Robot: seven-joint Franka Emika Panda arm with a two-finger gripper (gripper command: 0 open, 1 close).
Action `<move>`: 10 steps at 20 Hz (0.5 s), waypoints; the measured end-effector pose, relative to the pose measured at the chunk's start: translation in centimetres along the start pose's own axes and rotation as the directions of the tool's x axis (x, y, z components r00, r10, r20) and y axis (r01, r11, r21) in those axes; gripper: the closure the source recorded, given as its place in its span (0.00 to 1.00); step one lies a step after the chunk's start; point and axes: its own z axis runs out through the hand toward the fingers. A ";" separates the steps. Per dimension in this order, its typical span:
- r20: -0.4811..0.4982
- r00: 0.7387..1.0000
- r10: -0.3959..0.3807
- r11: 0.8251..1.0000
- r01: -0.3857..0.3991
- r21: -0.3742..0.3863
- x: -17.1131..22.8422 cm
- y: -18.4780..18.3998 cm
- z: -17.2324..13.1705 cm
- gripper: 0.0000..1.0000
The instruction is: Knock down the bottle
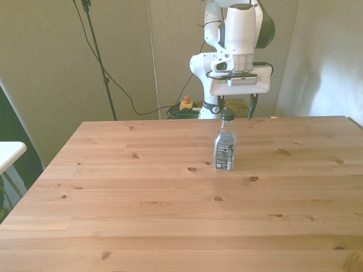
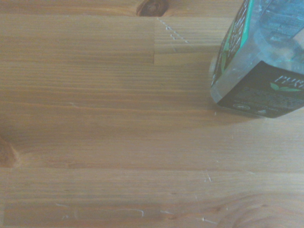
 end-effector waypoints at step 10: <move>-0.005 0.997 0.075 0.997 -0.075 0.020 3.3 0.9 -3.3 1.00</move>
